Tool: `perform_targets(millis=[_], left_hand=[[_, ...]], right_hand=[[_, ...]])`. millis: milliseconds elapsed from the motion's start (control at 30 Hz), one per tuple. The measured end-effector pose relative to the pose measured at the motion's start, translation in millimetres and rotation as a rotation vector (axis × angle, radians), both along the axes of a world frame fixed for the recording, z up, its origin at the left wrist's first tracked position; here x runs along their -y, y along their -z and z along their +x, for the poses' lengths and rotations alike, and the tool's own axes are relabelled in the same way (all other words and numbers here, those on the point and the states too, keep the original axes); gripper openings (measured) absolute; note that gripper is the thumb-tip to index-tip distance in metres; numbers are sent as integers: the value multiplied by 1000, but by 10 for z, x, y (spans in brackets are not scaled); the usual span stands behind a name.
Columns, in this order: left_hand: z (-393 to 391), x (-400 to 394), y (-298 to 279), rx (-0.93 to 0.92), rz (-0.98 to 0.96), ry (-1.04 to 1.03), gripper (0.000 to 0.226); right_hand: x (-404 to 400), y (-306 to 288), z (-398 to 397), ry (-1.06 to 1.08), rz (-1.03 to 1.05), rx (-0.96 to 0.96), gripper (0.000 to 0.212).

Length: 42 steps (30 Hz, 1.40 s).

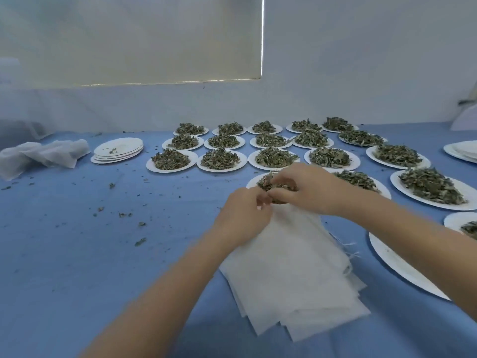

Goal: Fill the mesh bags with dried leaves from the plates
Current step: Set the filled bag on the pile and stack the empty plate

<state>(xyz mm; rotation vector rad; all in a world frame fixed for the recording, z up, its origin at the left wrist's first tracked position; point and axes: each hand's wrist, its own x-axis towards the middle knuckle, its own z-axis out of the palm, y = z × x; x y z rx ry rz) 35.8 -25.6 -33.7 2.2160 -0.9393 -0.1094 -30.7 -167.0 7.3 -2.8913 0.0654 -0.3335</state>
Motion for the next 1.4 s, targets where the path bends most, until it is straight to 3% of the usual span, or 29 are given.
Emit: perform_targets(millis=[167,400,467,567,667,767,833,967,1167,1400], left_hand=[[-205,-26,1,145,-47,80,22],[-312,58,9,277,10,192,30],[-314,79,33,295,11,192,33],[-304,79,34,319,31,189,38],[-297,34,-54,262,-73,219,37],[-274,-49,-231,38,-265,238,17],[-226,-97,-355,-107,-363,214,11],[-37,-167,-503,-74,-455,108,15],[367,-369,-603,27,-522,-133,14],[664,-572,-638,146,-522,-294,21]], right_hand=[[128,7,-415,24,46,65,35],[90,55,-567,185,-158,-124,42],[66,54,-570,182,-152,-144,38],[19,23,-583,143,-117,-108,16],[16,-87,-605,110,11,13,13],[15,-242,-571,54,252,123,17],[-6,-301,-486,33,382,187,19],[-124,-338,-266,-2,538,248,25],[-315,-409,176,-10,533,396,17],[-517,-365,668,-57,467,409,9]])
